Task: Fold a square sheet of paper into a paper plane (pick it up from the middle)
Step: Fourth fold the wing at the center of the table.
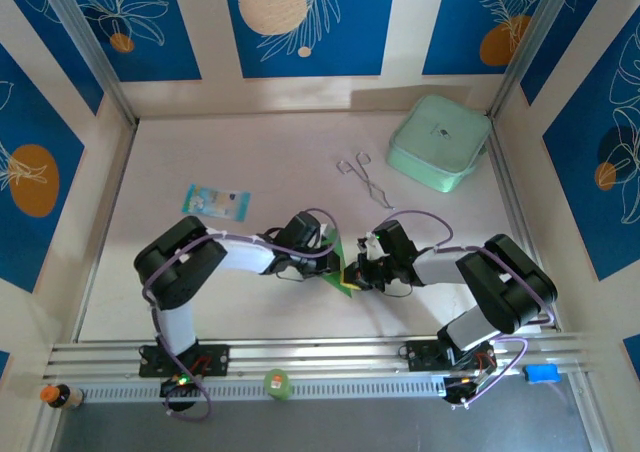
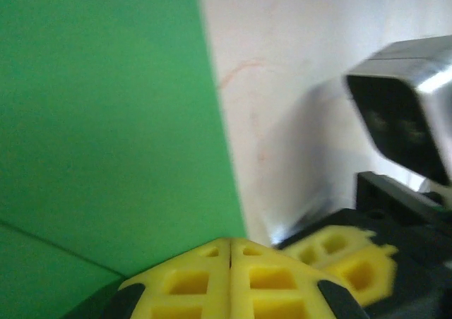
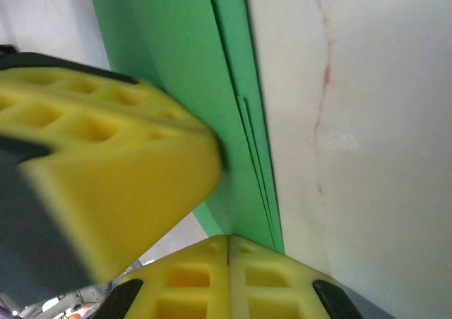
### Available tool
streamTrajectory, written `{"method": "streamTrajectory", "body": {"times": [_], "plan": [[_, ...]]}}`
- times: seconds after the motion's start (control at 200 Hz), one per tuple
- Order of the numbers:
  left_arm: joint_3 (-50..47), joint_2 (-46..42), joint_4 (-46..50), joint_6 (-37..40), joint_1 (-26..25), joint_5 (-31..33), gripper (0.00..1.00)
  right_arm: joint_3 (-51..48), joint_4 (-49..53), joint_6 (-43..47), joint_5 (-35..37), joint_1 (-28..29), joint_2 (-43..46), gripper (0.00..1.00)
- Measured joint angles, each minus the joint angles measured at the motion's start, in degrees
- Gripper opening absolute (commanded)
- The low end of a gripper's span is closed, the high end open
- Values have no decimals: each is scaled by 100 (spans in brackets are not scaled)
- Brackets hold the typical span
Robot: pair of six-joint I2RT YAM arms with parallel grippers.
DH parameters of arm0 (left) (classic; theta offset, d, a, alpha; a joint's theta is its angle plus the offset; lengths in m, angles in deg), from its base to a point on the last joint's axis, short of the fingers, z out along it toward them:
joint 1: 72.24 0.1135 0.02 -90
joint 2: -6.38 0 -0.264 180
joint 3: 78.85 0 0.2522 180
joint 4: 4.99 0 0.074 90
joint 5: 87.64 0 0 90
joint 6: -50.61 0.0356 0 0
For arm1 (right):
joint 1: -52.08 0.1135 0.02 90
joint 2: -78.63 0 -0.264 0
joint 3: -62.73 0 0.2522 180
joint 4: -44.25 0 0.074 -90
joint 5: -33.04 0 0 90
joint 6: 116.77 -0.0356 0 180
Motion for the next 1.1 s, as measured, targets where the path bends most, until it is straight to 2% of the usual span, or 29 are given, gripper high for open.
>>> {"method": "streamTrajectory", "body": {"times": [0.375,0.925,1.1], "plan": [[-240,37,-551,-13,476,-223,0,-35,-76,2,-37,-15,-4,0],[186,166,-7,92,1029,-203,0,-26,-55,2,-57,-28,9,0],[125,164,-111,70,1034,-205,0,212,546,15,160,-28,179,0]]}}
